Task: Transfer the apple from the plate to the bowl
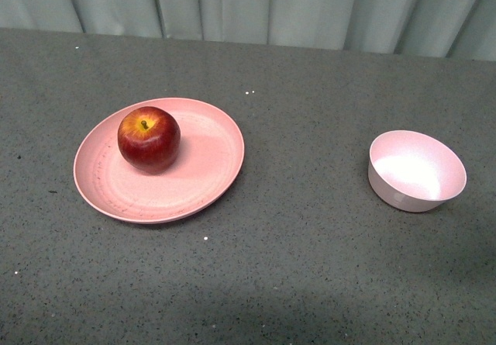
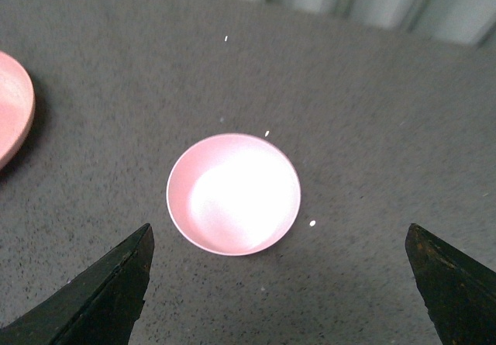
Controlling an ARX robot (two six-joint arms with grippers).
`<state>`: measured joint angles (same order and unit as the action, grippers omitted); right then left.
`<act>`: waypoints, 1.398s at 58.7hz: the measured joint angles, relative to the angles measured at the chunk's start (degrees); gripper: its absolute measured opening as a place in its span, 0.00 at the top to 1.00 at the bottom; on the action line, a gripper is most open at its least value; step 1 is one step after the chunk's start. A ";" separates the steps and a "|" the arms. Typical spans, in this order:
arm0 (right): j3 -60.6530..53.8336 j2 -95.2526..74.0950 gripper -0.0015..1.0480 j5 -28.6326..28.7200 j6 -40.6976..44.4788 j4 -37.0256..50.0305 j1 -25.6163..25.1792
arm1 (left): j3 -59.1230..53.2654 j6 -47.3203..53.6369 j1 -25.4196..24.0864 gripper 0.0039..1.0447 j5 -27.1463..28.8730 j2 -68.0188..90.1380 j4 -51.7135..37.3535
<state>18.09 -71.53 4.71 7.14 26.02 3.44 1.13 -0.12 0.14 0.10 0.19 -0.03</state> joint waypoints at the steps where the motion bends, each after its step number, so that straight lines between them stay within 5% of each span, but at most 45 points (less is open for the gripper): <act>1: 1.25 -2.60 0.09 0.44 0.11 -0.44 0.15 | 0.00 0.02 0.00 0.06 0.00 0.00 0.00; 20: 23.21 -32.81 0.09 1.97 2.75 -10.62 5.03 | 0.00 0.02 0.00 0.06 0.00 0.00 0.00; 46: 37.53 -46.47 0.09 1.22 2.29 -20.74 7.91 | 0.00 0.02 0.00 0.06 0.00 0.00 0.00; 70: 40.37 -49.96 0.67 0.79 2.16 -23.50 8.63 | 0.00 0.02 0.00 0.06 0.00 0.00 0.00; 79: 40.41 -49.96 0.98 0.90 2.14 -23.71 8.68 | 0.00 0.00 0.00 0.06 0.00 0.00 0.00; 82: 40.65 -49.83 0.99 0.94 2.25 -23.54 8.66 | 0.00 0.02 0.00 0.06 0.00 0.00 0.00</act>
<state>58.74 -121.36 5.65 9.39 2.48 12.10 1.13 -0.10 0.14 0.10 0.19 -0.03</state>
